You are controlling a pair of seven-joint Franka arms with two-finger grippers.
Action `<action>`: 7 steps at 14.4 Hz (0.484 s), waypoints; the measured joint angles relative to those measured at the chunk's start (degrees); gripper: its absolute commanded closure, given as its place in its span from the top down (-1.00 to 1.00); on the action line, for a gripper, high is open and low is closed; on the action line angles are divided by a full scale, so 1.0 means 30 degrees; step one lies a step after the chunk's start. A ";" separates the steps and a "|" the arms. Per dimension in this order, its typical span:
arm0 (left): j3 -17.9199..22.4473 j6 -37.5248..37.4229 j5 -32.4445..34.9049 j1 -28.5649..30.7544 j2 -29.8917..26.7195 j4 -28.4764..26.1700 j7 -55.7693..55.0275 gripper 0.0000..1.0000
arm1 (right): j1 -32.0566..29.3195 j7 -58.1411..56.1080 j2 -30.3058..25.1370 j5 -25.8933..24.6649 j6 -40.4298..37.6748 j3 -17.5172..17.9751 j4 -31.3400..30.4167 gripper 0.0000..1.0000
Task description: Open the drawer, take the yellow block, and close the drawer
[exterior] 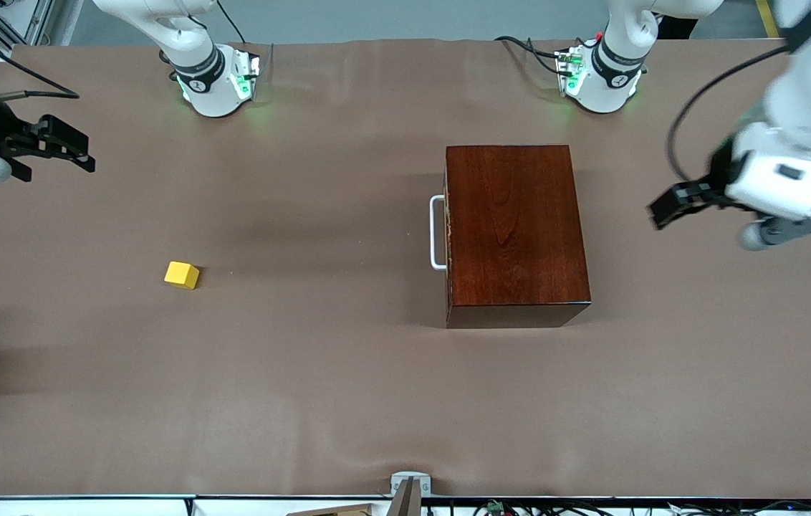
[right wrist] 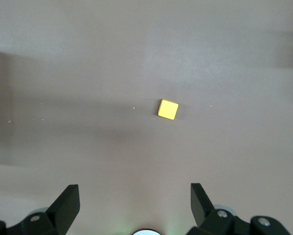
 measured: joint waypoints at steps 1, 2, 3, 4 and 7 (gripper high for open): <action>0.0001 -0.0007 -0.0002 0.0483 -0.0301 -0.0460 0.0931 1.00 | -0.0031 0.0001 0.0000 0.0000 -0.0027 -0.0010 -0.0004 1.00; 0.0002 -0.0012 -0.0002 0.0909 -0.0600 -0.0956 0.1839 1.00 | -0.0073 0.0001 0.0000 0.0000 -0.0076 -0.0015 -0.0008 1.00; -0.0002 -0.0013 -0.0003 0.1282 -0.0849 -0.1419 0.2721 1.00 | -0.0113 0.0001 0.0000 0.0000 -0.0129 -0.0017 -0.0009 1.00; -0.0011 -0.0012 -0.0003 0.1692 -0.1101 -0.1890 0.3694 1.00 | -0.0151 0.0001 0.0000 0.0000 -0.0224 -0.0018 -0.0009 1.00; -0.0509 0.0357 -0.0003 0.3241 -0.2391 -0.3921 0.5652 1.00 | -0.0241 0.0002 0.0000 0.0000 -0.0309 -0.0019 -0.0015 1.00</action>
